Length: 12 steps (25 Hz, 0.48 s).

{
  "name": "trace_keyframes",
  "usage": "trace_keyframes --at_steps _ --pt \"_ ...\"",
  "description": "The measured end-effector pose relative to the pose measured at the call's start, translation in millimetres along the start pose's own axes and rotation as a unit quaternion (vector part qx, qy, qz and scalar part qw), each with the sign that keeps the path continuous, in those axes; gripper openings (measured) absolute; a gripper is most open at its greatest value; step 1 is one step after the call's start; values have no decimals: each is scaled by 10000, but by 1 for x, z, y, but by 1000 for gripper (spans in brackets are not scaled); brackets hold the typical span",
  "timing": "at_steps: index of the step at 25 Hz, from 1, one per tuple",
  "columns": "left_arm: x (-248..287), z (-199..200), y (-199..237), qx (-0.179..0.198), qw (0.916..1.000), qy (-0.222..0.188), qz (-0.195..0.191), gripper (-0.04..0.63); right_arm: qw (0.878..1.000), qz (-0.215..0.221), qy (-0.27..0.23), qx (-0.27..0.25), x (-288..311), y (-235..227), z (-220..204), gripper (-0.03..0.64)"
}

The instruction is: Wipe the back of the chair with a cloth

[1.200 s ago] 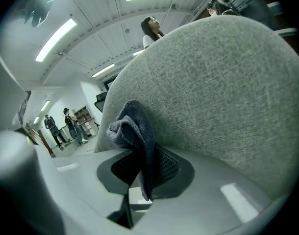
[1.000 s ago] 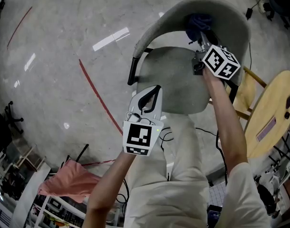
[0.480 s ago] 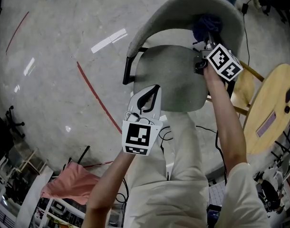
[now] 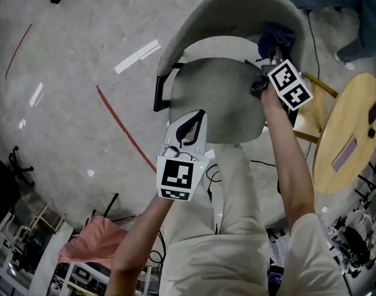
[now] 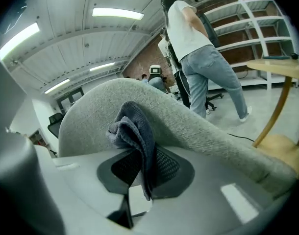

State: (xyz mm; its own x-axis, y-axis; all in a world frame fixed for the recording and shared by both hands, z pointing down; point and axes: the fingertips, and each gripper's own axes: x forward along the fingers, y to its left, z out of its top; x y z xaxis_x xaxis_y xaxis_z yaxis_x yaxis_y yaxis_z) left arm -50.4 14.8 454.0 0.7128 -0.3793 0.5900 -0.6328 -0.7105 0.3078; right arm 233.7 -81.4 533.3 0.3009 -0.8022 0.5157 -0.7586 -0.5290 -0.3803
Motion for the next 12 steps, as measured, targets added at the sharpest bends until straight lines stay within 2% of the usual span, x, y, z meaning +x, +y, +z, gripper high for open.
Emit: trace_keyframes --at_steps 6,12 --pt "1 -1 -5 82 9998 40 -154 0 9960 -642 -114 603 -17 -33 -5 69" --pt "2 -1 -8 161 9995 83 -278 0 9851 -1178 -150 1241 -35 -67 -15 70"
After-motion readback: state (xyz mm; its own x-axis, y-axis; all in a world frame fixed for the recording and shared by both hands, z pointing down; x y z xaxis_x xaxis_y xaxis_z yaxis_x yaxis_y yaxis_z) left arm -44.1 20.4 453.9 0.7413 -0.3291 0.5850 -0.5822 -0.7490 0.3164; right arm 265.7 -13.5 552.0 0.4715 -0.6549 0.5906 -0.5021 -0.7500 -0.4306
